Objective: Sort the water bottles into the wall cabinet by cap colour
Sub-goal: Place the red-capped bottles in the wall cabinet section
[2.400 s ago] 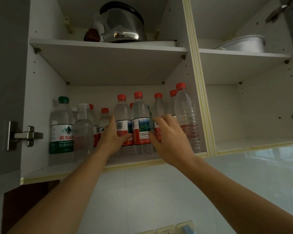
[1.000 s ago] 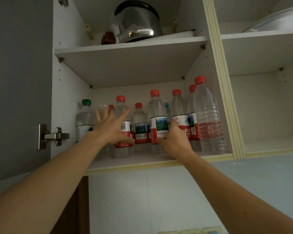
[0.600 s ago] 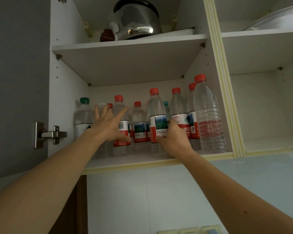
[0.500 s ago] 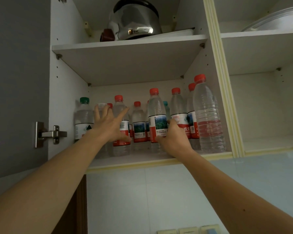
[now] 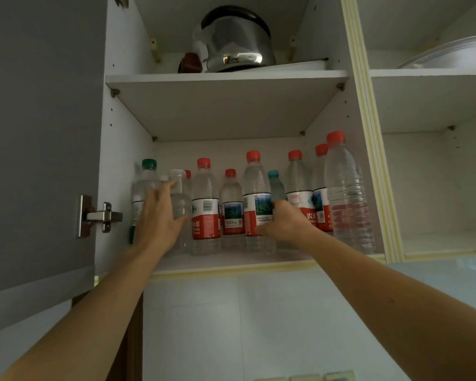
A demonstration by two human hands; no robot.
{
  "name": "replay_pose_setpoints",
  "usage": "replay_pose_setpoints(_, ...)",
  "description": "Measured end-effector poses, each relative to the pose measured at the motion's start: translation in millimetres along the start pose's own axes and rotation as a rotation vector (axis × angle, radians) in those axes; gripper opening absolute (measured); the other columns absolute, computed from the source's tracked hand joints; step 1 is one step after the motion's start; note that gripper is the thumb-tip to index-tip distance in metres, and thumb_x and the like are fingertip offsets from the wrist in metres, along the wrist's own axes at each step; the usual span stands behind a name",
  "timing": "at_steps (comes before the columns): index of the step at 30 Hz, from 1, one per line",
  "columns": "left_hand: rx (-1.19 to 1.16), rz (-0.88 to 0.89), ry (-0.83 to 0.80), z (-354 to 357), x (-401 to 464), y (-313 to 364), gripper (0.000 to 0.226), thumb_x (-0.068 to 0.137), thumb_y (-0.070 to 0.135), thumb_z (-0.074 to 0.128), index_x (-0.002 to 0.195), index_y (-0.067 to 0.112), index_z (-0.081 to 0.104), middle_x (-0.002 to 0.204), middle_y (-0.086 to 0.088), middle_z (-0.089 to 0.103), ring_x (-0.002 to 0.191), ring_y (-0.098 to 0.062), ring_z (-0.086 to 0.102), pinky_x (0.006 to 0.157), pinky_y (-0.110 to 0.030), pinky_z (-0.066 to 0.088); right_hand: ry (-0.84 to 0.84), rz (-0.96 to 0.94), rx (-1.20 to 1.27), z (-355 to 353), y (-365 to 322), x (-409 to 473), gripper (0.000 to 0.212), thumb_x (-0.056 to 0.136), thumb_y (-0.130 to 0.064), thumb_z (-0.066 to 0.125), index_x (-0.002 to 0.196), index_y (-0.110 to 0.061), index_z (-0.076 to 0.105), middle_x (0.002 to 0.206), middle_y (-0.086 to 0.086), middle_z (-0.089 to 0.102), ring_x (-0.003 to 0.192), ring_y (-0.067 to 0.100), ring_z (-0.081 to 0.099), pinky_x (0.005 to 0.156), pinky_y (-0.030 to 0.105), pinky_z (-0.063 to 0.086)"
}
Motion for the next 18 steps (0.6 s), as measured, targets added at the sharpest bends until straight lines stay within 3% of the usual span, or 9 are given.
replay_pose_setpoints(3, -0.013, -0.049, -0.109, 4, -4, -2, 0.052, 0.085, 0.021, 0.078, 0.124, 0.027, 0.043, 0.115, -0.009, 0.061, 0.094, -0.024, 0.062, 0.082, -0.045, 0.055, -0.057, 0.035, -0.037, 0, -6, 8, 0.050, 0.086, -0.021, 0.079, 0.129, -0.012, 0.055, 0.117, 0.008, 0.067, 0.107, 0.025, 0.066, 0.094, 0.040, 0.054)
replay_pose_setpoints(7, 0.018, -0.041, -0.121, 6, -6, -6, 0.045, 0.088, 0.021, 0.076, 0.107, 0.034, 0.036, 0.098, 0.005, 0.050, 0.085, -0.016, 0.052, 0.072, -0.034, 0.044, -0.110, 0.041, -0.042, 9, -14, 18, 0.052, 0.087, -0.018, 0.078, 0.132, -0.010, 0.054, 0.121, 0.010, 0.067, 0.110, 0.027, 0.065, 0.102, 0.045, 0.052)
replay_pose_setpoints(12, 0.037, -0.027, -0.110, 9, -7, -8, 0.045, 0.088, 0.021, 0.076, 0.107, 0.032, 0.036, 0.102, 0.002, 0.051, 0.087, -0.014, 0.050, 0.072, -0.032, 0.042, -0.173, 0.029, -0.011, 21, -18, 28, 0.050, 0.087, -0.016, 0.078, 0.133, -0.011, 0.056, 0.120, 0.011, 0.067, 0.109, 0.027, 0.065, 0.101, 0.046, 0.054)
replay_pose_setpoints(18, 0.077, -0.028, -0.107, 10, -5, -8, 0.043, 0.089, 0.023, 0.075, 0.115, 0.029, 0.041, 0.117, -0.007, 0.063, 0.085, -0.014, 0.050, 0.066, -0.028, 0.040, -0.199, 0.008, 0.036, 33, -25, 34, 0.043, 0.090, -0.015, 0.075, 0.129, -0.010, 0.057, 0.113, 0.009, 0.066, 0.099, 0.021, 0.064, 0.088, 0.035, 0.057)
Point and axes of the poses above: each hand's wrist, its own x-axis towards the middle knuckle, its own z-axis out of the palm, y = z × x, the point moved 2 cm from there along x, towards the middle knuckle
